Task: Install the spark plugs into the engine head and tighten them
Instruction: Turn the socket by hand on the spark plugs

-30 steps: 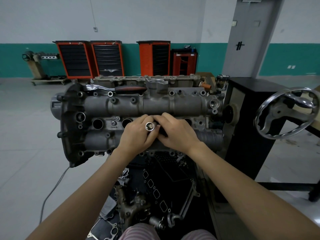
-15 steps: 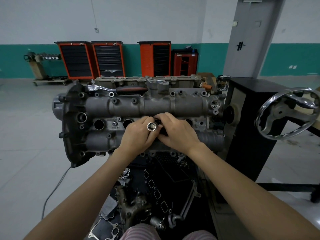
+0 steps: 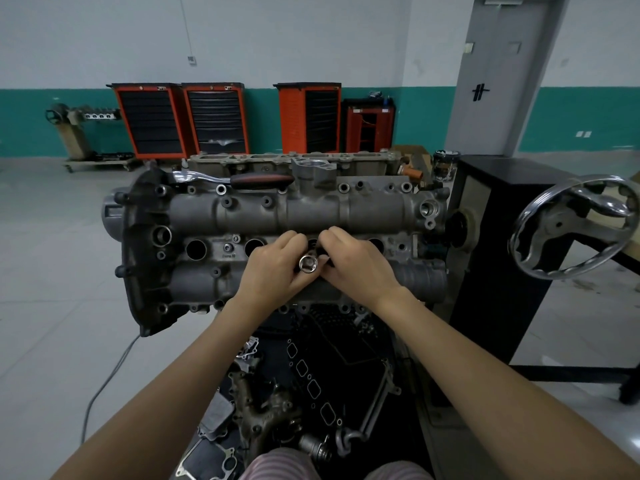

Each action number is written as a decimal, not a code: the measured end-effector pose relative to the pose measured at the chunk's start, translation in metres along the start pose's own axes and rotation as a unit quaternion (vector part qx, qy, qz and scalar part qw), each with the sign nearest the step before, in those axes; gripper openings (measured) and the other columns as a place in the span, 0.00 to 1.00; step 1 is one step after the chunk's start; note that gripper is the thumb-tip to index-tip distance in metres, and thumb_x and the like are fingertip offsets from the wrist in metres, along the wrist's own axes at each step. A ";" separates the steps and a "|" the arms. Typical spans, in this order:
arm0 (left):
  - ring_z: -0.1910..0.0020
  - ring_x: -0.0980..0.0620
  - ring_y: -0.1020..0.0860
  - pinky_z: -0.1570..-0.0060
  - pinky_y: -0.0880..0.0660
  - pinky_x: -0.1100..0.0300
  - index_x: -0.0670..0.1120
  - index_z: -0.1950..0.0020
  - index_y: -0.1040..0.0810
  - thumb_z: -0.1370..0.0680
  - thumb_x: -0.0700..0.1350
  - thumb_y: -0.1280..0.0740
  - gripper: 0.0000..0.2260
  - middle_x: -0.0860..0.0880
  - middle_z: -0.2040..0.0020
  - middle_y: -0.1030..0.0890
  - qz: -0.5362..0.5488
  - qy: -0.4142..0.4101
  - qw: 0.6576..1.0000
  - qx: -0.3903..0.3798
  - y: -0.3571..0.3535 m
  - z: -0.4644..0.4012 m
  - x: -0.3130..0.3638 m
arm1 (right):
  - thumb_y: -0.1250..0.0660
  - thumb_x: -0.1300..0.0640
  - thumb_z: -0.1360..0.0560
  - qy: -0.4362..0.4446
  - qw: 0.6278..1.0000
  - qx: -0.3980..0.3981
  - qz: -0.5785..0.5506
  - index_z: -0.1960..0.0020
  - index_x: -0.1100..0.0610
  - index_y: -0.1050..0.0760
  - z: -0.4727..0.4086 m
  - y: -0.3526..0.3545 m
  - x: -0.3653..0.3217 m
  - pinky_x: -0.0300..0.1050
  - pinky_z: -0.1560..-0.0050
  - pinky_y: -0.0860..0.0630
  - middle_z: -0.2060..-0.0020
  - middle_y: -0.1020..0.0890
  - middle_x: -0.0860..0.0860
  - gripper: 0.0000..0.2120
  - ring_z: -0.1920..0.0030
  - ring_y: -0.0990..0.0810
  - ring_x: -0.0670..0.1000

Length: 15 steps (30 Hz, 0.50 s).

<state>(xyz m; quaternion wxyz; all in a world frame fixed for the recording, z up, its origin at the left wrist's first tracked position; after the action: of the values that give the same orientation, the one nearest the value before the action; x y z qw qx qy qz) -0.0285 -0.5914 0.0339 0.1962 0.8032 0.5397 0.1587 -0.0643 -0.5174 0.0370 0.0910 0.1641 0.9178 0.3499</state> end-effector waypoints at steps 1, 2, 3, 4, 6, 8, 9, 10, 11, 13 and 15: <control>0.78 0.46 0.31 0.81 0.36 0.59 0.37 0.68 0.30 0.20 0.57 0.49 0.28 0.44 0.71 0.28 -0.007 -0.007 1.000 0.003 0.000 0.000 0.001 | 0.34 0.63 0.29 -0.003 1.000 -0.005 0.003 0.58 0.67 0.28 0.000 -0.002 0.002 0.51 0.75 0.28 0.63 0.24 0.60 0.07 0.70 0.25 0.61; 0.77 0.45 0.30 0.81 0.35 0.58 0.37 0.67 0.29 0.19 0.57 0.50 0.28 0.43 0.71 0.28 -0.010 -0.008 1.000 0.004 -0.001 0.001 0.001 | 0.34 0.61 0.27 -0.007 1.000 -0.010 0.006 0.54 0.66 0.27 0.001 -0.004 0.004 0.53 0.72 0.26 0.60 0.23 0.59 0.08 0.67 0.23 0.61; 0.77 0.44 0.29 0.80 0.33 0.57 0.37 0.67 0.28 0.19 0.57 0.51 0.29 0.43 0.70 0.27 -0.006 -0.005 1.000 0.004 -0.001 0.001 0.000 | 0.34 0.59 0.27 -0.010 1.000 -0.014 0.007 0.50 0.65 0.26 0.002 -0.005 0.005 0.53 0.69 0.25 0.57 0.22 0.58 0.10 0.64 0.22 0.61; 0.76 0.44 0.28 0.80 0.32 0.56 0.36 0.66 0.28 0.19 0.57 0.52 0.29 0.42 0.70 0.26 0.005 -0.002 1.000 0.004 -0.001 0.001 -0.001 | 0.34 0.58 0.27 -0.011 1.000 -0.016 0.009 0.46 0.63 0.26 0.002 -0.006 0.007 0.53 0.67 0.24 0.54 0.21 0.56 0.13 0.61 0.21 0.60; 0.76 0.44 0.28 0.80 0.31 0.54 0.35 0.64 0.28 0.19 0.56 0.53 0.29 0.42 0.68 0.26 0.028 -0.002 1.000 0.005 0.000 0.002 0.000 | 0.34 0.56 0.28 -0.007 1.000 -0.025 0.016 0.41 0.61 0.27 0.003 -0.008 0.007 0.52 0.65 0.24 0.50 0.20 0.55 0.17 0.58 0.19 0.58; 0.77 0.44 0.29 0.80 0.31 0.55 0.35 0.63 0.28 0.19 0.56 0.53 0.29 0.41 0.67 0.27 0.050 -0.001 0.999 0.008 0.003 0.002 0.002 | 0.34 0.56 0.28 -0.001 0.999 -0.036 0.024 0.38 0.61 0.28 0.003 -0.010 0.006 0.53 0.64 0.23 0.50 0.20 0.55 0.19 0.58 0.19 0.59; 0.77 0.44 0.30 0.80 0.31 0.55 0.35 0.63 0.28 0.19 0.56 0.53 0.29 0.40 0.66 0.27 0.056 0.001 0.998 0.010 0.005 0.002 0.002 | 0.34 0.57 0.28 0.002 0.999 -0.037 0.027 0.38 0.62 0.27 0.003 -0.010 0.005 0.54 0.66 0.23 0.51 0.20 0.56 0.19 0.59 0.19 0.59; 0.77 0.44 0.30 0.81 0.31 0.54 0.34 0.63 0.28 0.19 0.56 0.54 0.29 0.40 0.66 0.28 0.059 0.002 0.998 0.010 0.005 0.001 0.003 | 0.34 0.59 0.28 0.005 0.999 -0.036 0.029 0.39 0.62 0.27 0.002 -0.009 0.004 0.54 0.67 0.24 0.53 0.21 0.56 0.18 0.61 0.20 0.60; 0.77 0.44 0.30 0.81 0.31 0.54 0.34 0.63 0.28 0.19 0.56 0.54 0.29 0.40 0.66 0.28 0.061 0.004 0.998 0.008 0.005 0.001 0.003 | 0.35 0.60 0.28 0.008 0.999 -0.036 0.031 0.41 0.63 0.26 0.002 -0.008 0.003 0.54 0.69 0.24 0.55 0.21 0.57 0.16 0.63 0.20 0.60; 0.77 0.44 0.30 0.81 0.32 0.53 0.33 0.63 0.29 0.19 0.57 0.54 0.30 0.40 0.66 0.29 0.064 0.006 0.998 0.004 0.004 0.002 0.002 | 0.35 0.61 0.27 0.014 0.999 -0.037 0.035 0.44 0.63 0.24 0.002 -0.007 0.001 0.54 0.71 0.25 0.57 0.22 0.58 0.13 0.65 0.21 0.61; 0.76 0.44 0.30 0.80 0.33 0.54 0.33 0.63 0.28 0.19 0.56 0.54 0.30 0.40 0.66 0.29 0.067 0.004 0.998 0.004 0.003 0.002 0.000 | 0.36 0.61 0.26 0.010 0.999 -0.037 0.036 0.46 0.63 0.24 0.001 -0.006 0.001 0.55 0.70 0.26 0.57 0.23 0.57 0.11 0.65 0.22 0.61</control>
<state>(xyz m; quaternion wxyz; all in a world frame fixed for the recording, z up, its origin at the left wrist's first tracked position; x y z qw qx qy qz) -0.0246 -0.5924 0.0338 0.1792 0.8376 0.4862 0.1726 -0.0666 -0.5204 0.0321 0.0750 0.1900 0.8987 0.3881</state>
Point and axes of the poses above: each hand's wrist, its own z-axis away from the middle knuckle, its own y-axis out of the back of the hand, x = y × z, the point moved 9 cm from there along -z, towards the middle knuckle
